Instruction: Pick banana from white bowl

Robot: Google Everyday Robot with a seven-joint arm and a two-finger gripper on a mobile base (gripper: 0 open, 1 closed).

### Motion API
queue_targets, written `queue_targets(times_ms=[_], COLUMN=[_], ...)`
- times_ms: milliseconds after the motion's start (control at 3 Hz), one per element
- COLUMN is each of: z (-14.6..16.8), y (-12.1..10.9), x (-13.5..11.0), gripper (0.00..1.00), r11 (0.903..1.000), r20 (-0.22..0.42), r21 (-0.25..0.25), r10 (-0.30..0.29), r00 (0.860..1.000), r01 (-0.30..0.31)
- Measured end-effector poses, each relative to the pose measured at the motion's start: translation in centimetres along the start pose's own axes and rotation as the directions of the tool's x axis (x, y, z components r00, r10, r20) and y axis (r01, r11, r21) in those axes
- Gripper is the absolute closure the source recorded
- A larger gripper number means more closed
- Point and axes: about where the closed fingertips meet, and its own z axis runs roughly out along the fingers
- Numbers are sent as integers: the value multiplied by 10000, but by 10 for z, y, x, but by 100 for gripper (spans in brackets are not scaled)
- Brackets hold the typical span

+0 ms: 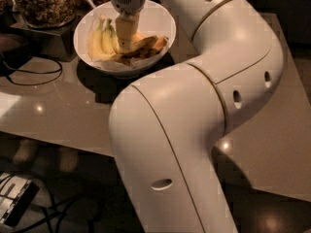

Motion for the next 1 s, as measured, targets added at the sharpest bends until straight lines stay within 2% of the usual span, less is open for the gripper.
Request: queue_targets(times_ms=[333, 667, 1000], z=[7, 14, 20], y=[0, 1, 3], x=[-1, -1, 0], gripper=[46, 41, 42], r11=[10000, 9998, 9995], r20=[-230, -465, -686], r21=[-81, -191, -297], r10=[-56, -112, -163], r00=[9997, 9989, 9975], r01=[54, 103, 142])
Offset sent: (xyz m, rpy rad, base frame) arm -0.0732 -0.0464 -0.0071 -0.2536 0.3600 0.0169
